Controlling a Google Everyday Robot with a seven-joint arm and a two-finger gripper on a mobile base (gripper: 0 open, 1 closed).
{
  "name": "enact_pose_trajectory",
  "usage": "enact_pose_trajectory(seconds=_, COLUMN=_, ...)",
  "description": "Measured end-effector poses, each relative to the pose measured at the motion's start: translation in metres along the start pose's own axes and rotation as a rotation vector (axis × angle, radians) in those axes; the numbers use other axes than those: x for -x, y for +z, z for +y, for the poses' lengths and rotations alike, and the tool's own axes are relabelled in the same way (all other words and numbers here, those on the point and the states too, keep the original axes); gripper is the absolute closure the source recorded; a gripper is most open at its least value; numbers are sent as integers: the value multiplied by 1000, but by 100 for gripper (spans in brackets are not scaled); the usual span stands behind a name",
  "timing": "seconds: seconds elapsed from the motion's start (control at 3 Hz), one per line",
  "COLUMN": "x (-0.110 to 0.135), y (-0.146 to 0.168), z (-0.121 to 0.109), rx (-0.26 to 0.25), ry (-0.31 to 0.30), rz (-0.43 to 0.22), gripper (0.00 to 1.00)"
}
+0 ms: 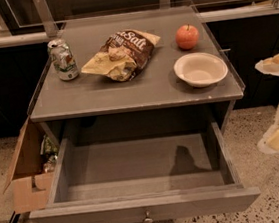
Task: Close top drawer
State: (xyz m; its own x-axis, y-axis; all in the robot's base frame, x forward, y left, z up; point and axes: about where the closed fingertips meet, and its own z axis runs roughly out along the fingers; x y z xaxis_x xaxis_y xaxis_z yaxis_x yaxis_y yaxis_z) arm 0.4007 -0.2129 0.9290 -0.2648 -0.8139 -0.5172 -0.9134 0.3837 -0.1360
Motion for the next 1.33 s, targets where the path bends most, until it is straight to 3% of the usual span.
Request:
enact_pose_trajectory(seconds=0.33, x=-19, y=16, z=23, rx=-37, ry=144, rz=-46, gripper=0)
enact_pose_trajectory(seconds=0.67, x=-42, y=44, z=46, rx=-26, ry=280, rz=-71, gripper=0)
enact_pose_trajectory(seconds=1.33, x=-43, y=47, z=51, rx=-19, ry=278, rz=-104, gripper=0)
